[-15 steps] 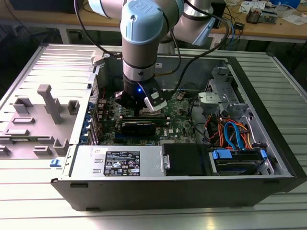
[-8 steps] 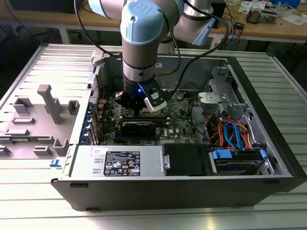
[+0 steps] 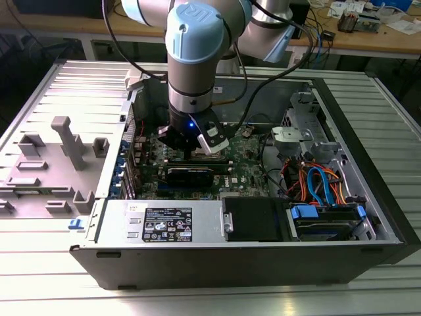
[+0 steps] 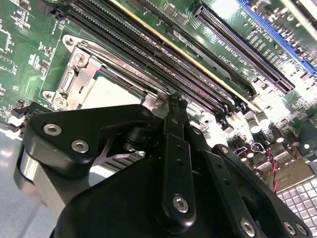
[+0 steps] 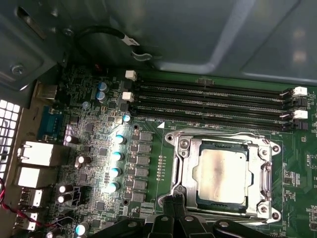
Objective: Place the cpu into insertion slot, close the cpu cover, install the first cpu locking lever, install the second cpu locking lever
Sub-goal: 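Install the second cpu locking lever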
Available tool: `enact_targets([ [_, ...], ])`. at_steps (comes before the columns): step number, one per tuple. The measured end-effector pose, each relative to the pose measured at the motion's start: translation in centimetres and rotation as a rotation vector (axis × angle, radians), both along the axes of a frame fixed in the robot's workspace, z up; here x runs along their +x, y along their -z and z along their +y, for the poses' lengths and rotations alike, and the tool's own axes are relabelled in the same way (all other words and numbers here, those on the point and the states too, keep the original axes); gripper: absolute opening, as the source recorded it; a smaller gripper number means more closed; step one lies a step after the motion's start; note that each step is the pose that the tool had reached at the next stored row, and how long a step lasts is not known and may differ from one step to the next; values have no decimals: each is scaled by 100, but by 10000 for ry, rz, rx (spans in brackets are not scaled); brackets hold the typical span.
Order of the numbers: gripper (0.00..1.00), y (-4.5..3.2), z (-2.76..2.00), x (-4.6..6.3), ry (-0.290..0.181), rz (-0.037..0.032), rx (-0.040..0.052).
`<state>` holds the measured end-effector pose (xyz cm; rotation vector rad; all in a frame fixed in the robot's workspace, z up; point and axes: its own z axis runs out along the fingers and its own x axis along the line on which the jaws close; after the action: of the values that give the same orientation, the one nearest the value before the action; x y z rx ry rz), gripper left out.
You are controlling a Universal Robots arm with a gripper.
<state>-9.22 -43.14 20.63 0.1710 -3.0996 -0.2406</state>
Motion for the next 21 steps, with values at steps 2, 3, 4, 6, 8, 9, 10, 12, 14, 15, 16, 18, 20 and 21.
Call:
enact_targets([
  [2, 11, 10, 4, 0, -19, 2, 22],
  [3, 11, 14, 7, 0, -29, 1, 34],
  [4, 11, 17, 9, -1, -34, 1, 40],
  [6, 11, 33, 22, 0, -63, -2, 69],
  [8, 11, 42, 26, -1, -79, -2, 65],
  [9, 11, 46, 29, -1, -89, 2, 62],
  [10, 11, 47, 32, -1, -90, 4, 61],
  [12, 11, 51, 42, -1, -93, 1, 21],
  [14, 11, 53, 46, -1, -96, -3, -79],
  [15, 11, 53, 45, 0, -102, -2, -123],
  [16, 11, 51, 44, -1, -103, 1, -170],
  [18, 11, 50, 46, -1, -108, 2, -256],
  [20, 11, 37, 47, -1, -112, 0, -316],
  [21, 11, 24, 48, 0, -115, -3, -328],
])
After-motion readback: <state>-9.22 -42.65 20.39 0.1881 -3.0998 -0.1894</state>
